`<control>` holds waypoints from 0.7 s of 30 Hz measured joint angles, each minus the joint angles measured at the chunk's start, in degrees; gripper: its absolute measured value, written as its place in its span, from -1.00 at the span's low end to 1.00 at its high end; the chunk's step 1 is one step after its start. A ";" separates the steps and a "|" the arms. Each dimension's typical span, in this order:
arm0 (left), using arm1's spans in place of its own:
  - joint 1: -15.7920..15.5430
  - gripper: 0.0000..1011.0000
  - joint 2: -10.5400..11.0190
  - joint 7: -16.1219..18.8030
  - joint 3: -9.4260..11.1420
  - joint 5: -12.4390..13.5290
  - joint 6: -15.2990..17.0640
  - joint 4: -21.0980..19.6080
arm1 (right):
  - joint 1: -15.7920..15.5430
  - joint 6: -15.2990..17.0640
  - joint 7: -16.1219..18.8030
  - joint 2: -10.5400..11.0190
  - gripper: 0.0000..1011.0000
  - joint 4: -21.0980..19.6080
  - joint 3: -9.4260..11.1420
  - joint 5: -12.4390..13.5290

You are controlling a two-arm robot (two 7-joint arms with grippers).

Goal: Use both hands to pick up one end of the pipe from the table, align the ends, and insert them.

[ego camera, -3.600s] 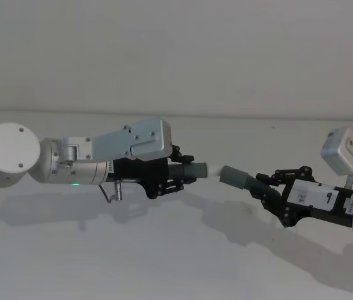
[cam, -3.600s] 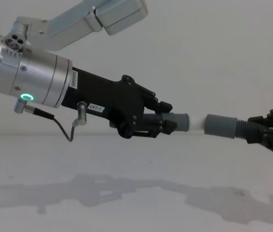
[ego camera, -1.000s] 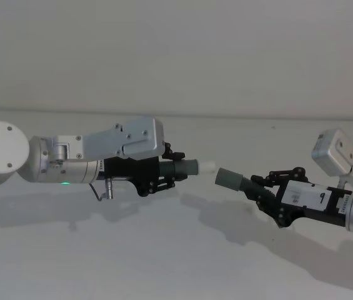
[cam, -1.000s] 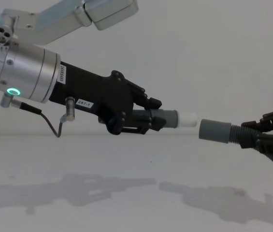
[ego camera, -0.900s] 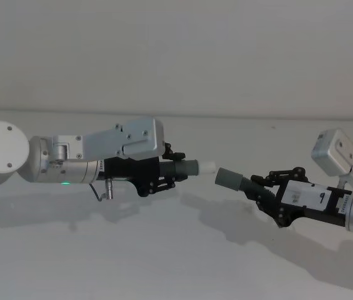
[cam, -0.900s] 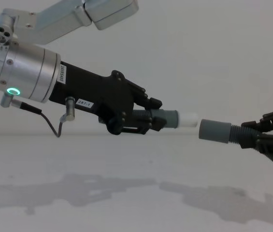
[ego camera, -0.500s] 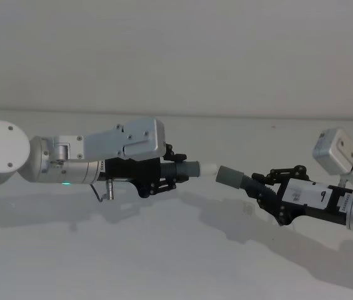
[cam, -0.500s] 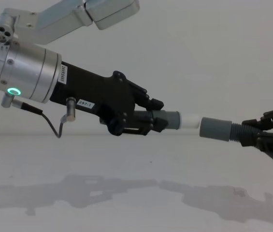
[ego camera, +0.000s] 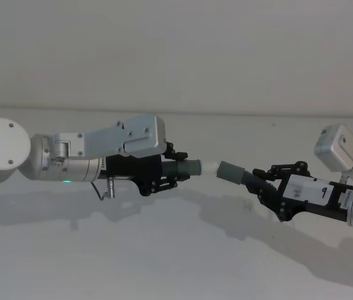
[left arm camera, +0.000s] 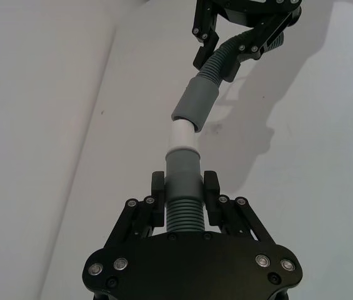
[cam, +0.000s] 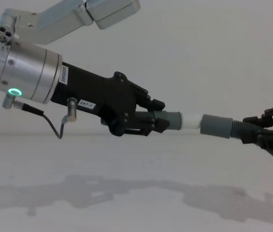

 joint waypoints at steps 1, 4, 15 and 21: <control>0.01 -0.29 -0.02 -0.02 -0.01 -0.09 0.00 0.04 | 0.00 -0.03 0.00 -0.01 -0.48 -0.02 0.00 -0.03; 0.03 -0.29 -0.14 -0.17 -0.07 -0.58 -0.04 0.21 | 0.00 -0.11 -0.01 -0.06 -0.48 -0.13 0.00 -0.20; -0.01 -0.29 -0.53 -0.68 -0.25 -2.34 -0.60 0.85 | 0.25 -0.40 0.02 -0.40 -0.48 -0.41 -0.21 -0.75; -0.24 -0.29 -0.64 -1.07 -0.22 -3.13 -0.91 1.16 | 0.33 -0.58 0.01 -0.52 -0.48 -0.61 -0.26 -0.99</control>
